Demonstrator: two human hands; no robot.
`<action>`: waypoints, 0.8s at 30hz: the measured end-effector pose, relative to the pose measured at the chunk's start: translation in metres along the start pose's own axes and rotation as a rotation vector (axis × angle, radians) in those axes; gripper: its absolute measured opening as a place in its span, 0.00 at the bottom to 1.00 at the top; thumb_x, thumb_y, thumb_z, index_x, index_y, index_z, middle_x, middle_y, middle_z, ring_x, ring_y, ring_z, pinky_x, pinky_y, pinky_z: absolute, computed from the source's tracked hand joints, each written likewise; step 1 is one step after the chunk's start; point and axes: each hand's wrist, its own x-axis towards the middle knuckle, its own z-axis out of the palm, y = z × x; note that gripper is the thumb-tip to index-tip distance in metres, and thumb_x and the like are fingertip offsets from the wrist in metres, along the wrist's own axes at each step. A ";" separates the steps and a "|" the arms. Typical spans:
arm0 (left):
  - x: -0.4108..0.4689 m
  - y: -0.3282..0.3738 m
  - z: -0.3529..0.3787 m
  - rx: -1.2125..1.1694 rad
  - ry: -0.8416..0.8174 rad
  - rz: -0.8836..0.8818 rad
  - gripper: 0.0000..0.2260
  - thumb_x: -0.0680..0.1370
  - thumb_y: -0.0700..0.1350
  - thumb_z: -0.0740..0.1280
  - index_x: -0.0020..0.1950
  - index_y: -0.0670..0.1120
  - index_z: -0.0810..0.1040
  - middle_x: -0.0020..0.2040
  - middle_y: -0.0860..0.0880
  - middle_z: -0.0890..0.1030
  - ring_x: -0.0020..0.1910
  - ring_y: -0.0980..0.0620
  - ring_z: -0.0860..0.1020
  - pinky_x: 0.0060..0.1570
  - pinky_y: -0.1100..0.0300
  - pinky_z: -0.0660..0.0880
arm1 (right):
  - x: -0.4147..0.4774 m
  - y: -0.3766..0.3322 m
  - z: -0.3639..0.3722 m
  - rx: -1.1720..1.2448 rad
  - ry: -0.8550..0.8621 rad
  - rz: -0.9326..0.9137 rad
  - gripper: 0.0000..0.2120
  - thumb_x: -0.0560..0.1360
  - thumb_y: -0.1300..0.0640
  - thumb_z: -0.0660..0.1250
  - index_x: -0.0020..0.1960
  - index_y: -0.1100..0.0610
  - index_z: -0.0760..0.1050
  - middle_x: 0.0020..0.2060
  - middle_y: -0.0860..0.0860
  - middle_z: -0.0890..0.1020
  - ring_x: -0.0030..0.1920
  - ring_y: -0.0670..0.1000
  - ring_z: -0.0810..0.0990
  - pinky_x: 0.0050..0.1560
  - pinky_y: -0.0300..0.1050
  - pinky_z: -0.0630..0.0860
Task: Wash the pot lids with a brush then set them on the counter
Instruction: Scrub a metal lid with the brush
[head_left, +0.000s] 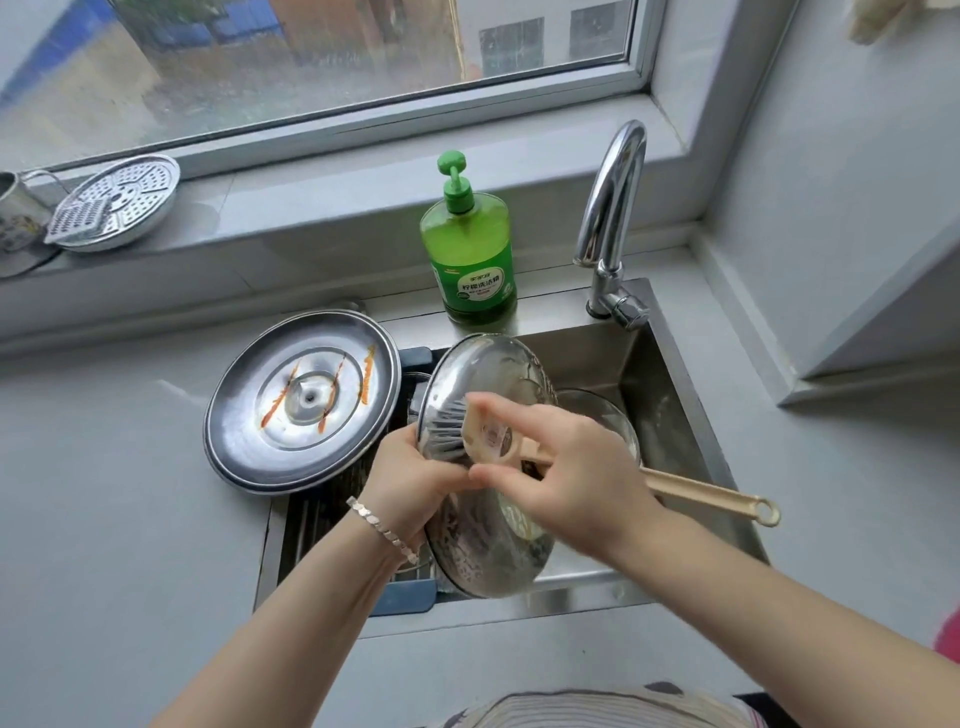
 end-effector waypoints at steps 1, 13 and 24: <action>0.000 -0.001 -0.001 0.018 0.012 0.017 0.15 0.62 0.22 0.70 0.39 0.40 0.79 0.32 0.47 0.83 0.32 0.51 0.82 0.33 0.61 0.79 | 0.006 0.007 -0.004 0.007 0.006 0.058 0.24 0.72 0.46 0.69 0.66 0.36 0.66 0.44 0.43 0.81 0.39 0.46 0.77 0.41 0.43 0.78; 0.005 0.003 -0.004 0.104 0.022 0.068 0.14 0.63 0.23 0.70 0.40 0.39 0.78 0.32 0.47 0.83 0.32 0.52 0.82 0.33 0.60 0.78 | 0.014 0.034 -0.004 0.298 0.137 0.255 0.25 0.70 0.50 0.71 0.64 0.38 0.69 0.34 0.50 0.82 0.36 0.49 0.77 0.48 0.56 0.78; 0.003 -0.014 0.008 0.332 -0.025 0.135 0.09 0.58 0.34 0.71 0.37 0.41 0.81 0.34 0.45 0.82 0.34 0.50 0.80 0.40 0.53 0.79 | 0.014 -0.003 -0.017 -0.141 -0.002 0.036 0.21 0.71 0.43 0.68 0.63 0.37 0.72 0.34 0.45 0.82 0.32 0.47 0.76 0.34 0.42 0.70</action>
